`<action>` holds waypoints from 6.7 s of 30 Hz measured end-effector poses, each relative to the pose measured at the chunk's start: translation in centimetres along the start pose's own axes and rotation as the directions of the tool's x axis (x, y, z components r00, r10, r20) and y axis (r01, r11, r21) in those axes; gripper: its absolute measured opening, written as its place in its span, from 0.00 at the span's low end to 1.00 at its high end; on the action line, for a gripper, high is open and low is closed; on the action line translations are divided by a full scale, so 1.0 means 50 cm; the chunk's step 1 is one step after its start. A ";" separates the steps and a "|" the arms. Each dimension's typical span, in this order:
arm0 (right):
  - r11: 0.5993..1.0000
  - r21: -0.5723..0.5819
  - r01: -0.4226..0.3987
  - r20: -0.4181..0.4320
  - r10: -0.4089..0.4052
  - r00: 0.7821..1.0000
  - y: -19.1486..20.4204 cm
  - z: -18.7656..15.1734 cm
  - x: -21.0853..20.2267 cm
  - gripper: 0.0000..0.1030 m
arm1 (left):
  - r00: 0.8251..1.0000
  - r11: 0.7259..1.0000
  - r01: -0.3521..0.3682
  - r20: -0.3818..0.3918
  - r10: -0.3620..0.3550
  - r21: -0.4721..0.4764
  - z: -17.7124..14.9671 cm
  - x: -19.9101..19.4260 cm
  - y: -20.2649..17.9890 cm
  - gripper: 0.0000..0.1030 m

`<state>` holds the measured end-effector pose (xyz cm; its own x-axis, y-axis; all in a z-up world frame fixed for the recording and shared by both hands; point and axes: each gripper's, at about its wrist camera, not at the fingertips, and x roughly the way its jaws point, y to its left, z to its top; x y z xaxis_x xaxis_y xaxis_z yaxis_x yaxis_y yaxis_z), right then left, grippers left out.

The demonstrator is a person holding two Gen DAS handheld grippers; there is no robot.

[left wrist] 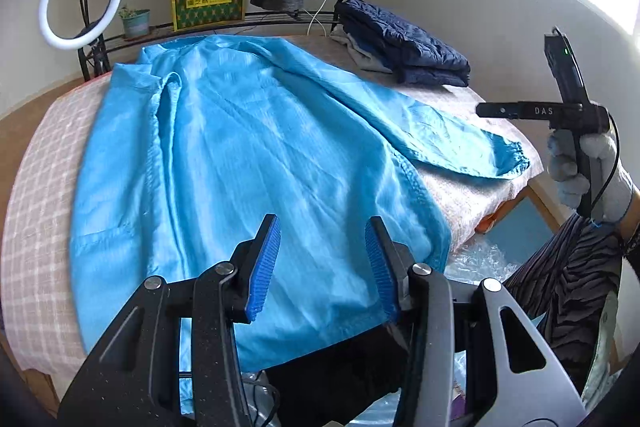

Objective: Fold large clothes

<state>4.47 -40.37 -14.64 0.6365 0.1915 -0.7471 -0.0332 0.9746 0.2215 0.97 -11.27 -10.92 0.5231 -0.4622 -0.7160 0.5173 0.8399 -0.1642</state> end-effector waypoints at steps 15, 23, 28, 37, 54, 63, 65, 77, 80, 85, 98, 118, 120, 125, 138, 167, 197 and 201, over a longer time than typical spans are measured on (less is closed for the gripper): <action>0.797 0.575 0.184 -0.084 -0.166 0.983 -0.399 -0.092 -0.021 0.56 | 0.997 0.995 0.047 -0.054 -0.051 -0.084 0.032 0.069 0.000 0.44; 0.738 0.650 0.182 -0.105 -0.150 0.983 -0.445 -0.108 -0.013 0.56 | 0.997 0.995 0.046 -0.052 -0.050 -0.084 0.031 0.062 0.000 0.44; 0.815 0.549 0.185 -0.154 -0.119 0.981 -0.387 -0.084 0.025 0.14 | 0.998 0.995 0.031 -0.047 -0.035 -0.096 0.029 0.056 0.008 0.44; 0.889 0.455 0.060 -0.049 -0.043 0.998 -0.280 -0.043 0.003 0.06 | 0.999 0.991 0.005 -0.035 -0.009 -0.133 0.021 0.038 0.032 0.44; 0.893 -0.129 -0.431 -0.096 0.421 0.902 0.281 -0.026 -0.019 0.06 | 0.998 0.961 -0.063 0.007 0.067 -0.269 -0.014 -0.023 0.122 0.44; 0.820 -0.208 -0.533 -0.324 0.457 0.829 0.378 -0.118 0.099 0.09 | 0.998 0.944 -0.063 -0.029 0.056 -0.324 -0.050 -0.019 0.151 0.44; 0.825 -0.241 -0.511 -0.343 0.420 0.840 0.386 -0.119 0.108 0.10 | 0.998 0.939 -0.052 -0.046 0.038 -0.341 -0.059 -0.009 0.152 0.44; 0.843 -0.226 -0.489 -0.193 0.453 0.870 0.298 0.039 0.107 0.33 | 0.977 0.917 0.049 -0.170 -0.126 -0.396 -0.088 0.100 0.111 0.54; 0.895 -0.167 -0.414 -0.157 0.390 0.907 0.264 0.120 0.166 0.33 | 0.974 0.926 0.042 -0.191 -0.122 -0.376 -0.091 0.123 0.094 0.54; 0.970 -0.091 -0.224 -0.124 0.212 0.969 0.240 0.241 0.292 0.33 | 0.972 0.941 0.027 -0.210 -0.103 -0.337 -0.090 0.163 0.076 0.43; 0.999 -0.029 -0.045 -0.230 0.037 0.972 0.280 0.318 0.467 0.33 | 0.992 0.948 0.022 -0.112 -0.060 -0.318 -0.095 0.110 0.108 0.00; 0.993 0.108 0.037 -0.171 -0.018 0.985 0.007 0.306 0.350 0.33 | 0.987 0.954 -0.016 -0.156 -0.033 -0.300 -0.108 0.160 0.078 0.00; 0.989 0.148 0.015 -0.155 0.008 0.988 -0.021 0.305 0.326 0.33 | 0.988 0.953 -0.017 -0.154 -0.031 -0.301 -0.110 0.152 0.078 0.00; 0.987 0.142 -0.078 -0.084 0.090 0.992 -0.047 0.295 0.233 0.33 | 0.994 0.946 -0.060 -0.107 0.028 -0.318 -0.133 0.100 0.083 0.21; 0.969 0.022 -0.247 -0.248 0.245 0.937 0.014 0.095 0.191 0.33 | 0.996 0.983 0.032 -0.077 -0.046 -0.178 -0.154 0.094 -0.086 0.21; 0.977 -0.121 -0.173 -0.135 0.156 0.978 -0.019 0.337 0.464 0.00 | 0.997 0.971 -0.004 -0.073 -0.014 -0.240 -0.089 0.171 -0.049 0.21; 0.986 -0.062 -0.154 0.106 0.160 0.981 -0.026 0.293 0.062 0.34 | 1.000 0.992 0.022 -0.005 -0.022 -0.122 -0.137 0.121 -0.158 0.21; 0.982 -0.043 -0.182 0.097 0.186 0.978 -0.020 0.220 -0.002 0.36 | 1.000 0.997 0.007 0.002 -0.007 -0.081 -0.139 0.119 -0.174 0.21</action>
<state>12.93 -42.65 -7.89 0.6912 0.3570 -0.6283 -0.1818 0.9274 0.3269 -5.14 -19.33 -18.47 0.5207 -0.4689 -0.7135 0.4646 0.8567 -0.2240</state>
